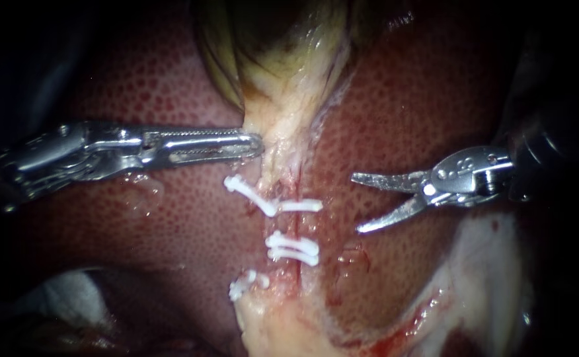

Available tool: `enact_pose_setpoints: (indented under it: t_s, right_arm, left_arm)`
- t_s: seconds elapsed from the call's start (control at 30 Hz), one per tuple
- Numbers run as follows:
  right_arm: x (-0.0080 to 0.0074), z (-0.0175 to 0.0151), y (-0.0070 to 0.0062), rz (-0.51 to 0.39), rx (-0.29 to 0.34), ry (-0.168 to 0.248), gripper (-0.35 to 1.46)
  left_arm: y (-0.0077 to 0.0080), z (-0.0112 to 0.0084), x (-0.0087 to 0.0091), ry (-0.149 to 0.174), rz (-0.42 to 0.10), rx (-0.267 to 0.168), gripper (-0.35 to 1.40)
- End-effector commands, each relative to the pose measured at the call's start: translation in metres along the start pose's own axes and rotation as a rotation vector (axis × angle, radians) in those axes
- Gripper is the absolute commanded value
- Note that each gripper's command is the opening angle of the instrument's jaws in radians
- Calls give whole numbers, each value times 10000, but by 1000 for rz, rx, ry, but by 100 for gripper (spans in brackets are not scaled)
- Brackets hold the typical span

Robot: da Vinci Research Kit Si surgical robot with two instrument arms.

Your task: Go to the cutting position right tube

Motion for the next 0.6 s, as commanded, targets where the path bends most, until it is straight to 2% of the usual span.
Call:
enact_pose_setpoints:
  t_s: [0.03, 0.13, 0.27, 0.33, 0.43, 0.53, 0.6]
  right_arm:
    - [0, 0, 0, 1, 0, 0, 143]
    - [0, 0, 0, 1, -1, 3, 143]
    - [0, 0, 0, 1, -1, 3, 143]
    - [-1, 0, 0, 1, -1, 3, 143]
    - [-1, 0, 0, 1, -1, 3, 143]
    - [-1, 0, 1, 1, -1, 3, 143]
    - [-1, 0, 1, 1, -1, 3, 143]
  left_arm:
    - [0, -1, 0, 0, 0, -1, -35]
    - [-1, -10, 6, -2, -3, -7, -35]
    - [-6, -41, 31, -2, -17, 8, -35]
    - [-8, -62, 45, 14, -33, 18, -35]
    - [-7, -90, 64, 37, -24, 31, -35]
    - [-2, -109, 78, 53, -12, 39, -35]
    - [2, -114, 83, 58, -10, 39, -35]
